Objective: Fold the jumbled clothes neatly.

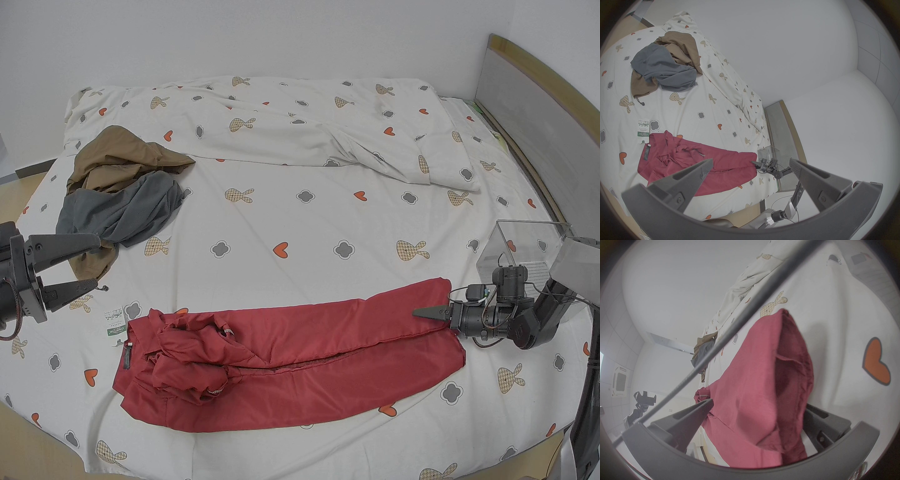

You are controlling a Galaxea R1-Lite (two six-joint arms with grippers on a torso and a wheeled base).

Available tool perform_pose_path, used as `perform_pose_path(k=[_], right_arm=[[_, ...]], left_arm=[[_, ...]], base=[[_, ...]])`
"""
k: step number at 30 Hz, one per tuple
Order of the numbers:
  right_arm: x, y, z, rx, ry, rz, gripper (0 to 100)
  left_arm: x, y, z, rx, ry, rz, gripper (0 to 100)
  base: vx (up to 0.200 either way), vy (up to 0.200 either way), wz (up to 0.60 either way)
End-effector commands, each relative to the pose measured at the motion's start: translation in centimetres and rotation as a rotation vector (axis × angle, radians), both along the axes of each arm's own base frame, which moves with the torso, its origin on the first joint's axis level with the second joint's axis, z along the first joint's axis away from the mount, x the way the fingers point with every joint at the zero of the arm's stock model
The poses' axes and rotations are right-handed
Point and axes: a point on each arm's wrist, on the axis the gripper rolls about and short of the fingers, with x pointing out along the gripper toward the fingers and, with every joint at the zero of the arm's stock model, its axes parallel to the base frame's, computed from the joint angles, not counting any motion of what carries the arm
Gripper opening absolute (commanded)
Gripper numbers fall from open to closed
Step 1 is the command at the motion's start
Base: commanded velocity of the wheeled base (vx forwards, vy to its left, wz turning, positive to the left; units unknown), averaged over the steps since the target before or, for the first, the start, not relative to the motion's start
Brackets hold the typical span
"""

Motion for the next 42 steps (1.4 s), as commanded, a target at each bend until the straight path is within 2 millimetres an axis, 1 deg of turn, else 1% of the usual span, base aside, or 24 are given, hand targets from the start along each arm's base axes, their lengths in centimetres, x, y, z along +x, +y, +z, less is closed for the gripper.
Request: perform_pose_path(k=[1, 5, 11, 12, 20, 24, 25, 29, 31, 32, 34, 35, 36, 38, 39, 42], right_arm=[[0.1, 0.5, -0.3, 0.000, 0.005, 0.013, 100], [0.2, 0.5, -1.2, -0.001, 0.027, 0.013, 100], [0.2, 0.5, -1.2, 0.000, 0.027, 0.016, 100], [0.2, 0.5, -1.2, 0.001, 0.028, 0.014, 0], [-0.4, 0.5, -0.9, 0.003, 0.032, 0.019, 0], [-1.2, 0.4, 0.3, 0.002, 0.013, 0.021, 0], [-1.2, 0.4, 0.3, 0.002, 0.012, 0.021, 0], [-2.7, 0.1, 2.4, -0.004, -0.022, 0.010, 0], [-2.9, 0.0, 2.7, -0.005, -0.030, 0.008, 0], [-3.6, -0.2, 3.9, -0.007, -0.055, 0.003, 0], [-3.9, -0.4, 4.2, -0.008, -0.062, -0.002, 0], [-4.4, -0.8, 4.9, -0.021, -0.090, -0.007, 0], [-4.4, -0.8, 4.9, -0.021, -0.090, -0.007, 0], [-5.0, -1.5, 5.4, -0.050, -0.127, -0.013, 0], [-5.1, -1.6, 5.4, -0.052, -0.129, -0.013, 0], [-6.3, -3.0, 5.3, -0.076, -0.123, -0.047, 0]], left_arm=[[0.0, 0.0, 0.0, 0.000, 0.001, 0.000, 100], [0.0, 0.0, 0.0, 0.000, 0.001, 0.000, 100], [0.0, 0.0, 0.0, -0.001, 0.002, 0.000, 100], [0.0, 0.0, 0.0, -0.001, 0.002, 0.000, 100], [0.0, 0.0, 0.0, -0.001, 0.002, 0.000, 100], [0.0, 0.0, 0.0, -0.001, 0.002, 0.000, 100], [0.0, 0.0, 0.0, -0.001, 0.002, 0.000, 100], [0.0, 0.0, 0.0, -0.001, 0.002, 0.000, 100], [0.0, 0.0, 0.0, -0.001, 0.002, 0.000, 100], [0.0, 0.0, 0.0, -0.001, 0.002, -0.001, 100], [0.0, 0.0, 0.0, -0.001, 0.002, -0.001, 100], [0.0, 0.0, 0.0, -0.001, 0.002, -0.001, 100], [0.0, 0.0, 0.0, -0.001, 0.002, -0.001, 100], [0.0, 0.0, -0.1, -0.001, 0.006, -0.003, 100], [0.0, -0.1, -0.1, -0.001, 0.006, -0.004, 100], [0.0, -0.2, -0.2, 0.000, 0.008, -0.012, 100]], base=[[0.000, 0.000, 0.00], [0.000, 0.000, 0.00], [0.000, 0.000, 0.00], [0.000, 0.000, 0.00], [0.000, 0.000, 0.00], [0.000, 0.000, 0.00], [0.000, 0.000, 0.00], [0.000, 0.000, 0.00], [0.000, 0.000, 0.00], [0.000, 0.000, 0.00], [0.000, 0.000, 0.00], [0.000, 0.000, 0.00], [0.000, 0.000, 0.00], [0.000, 0.000, 0.00], [0.000, 0.000, 0.00], [0.000, 0.000, 0.00]])
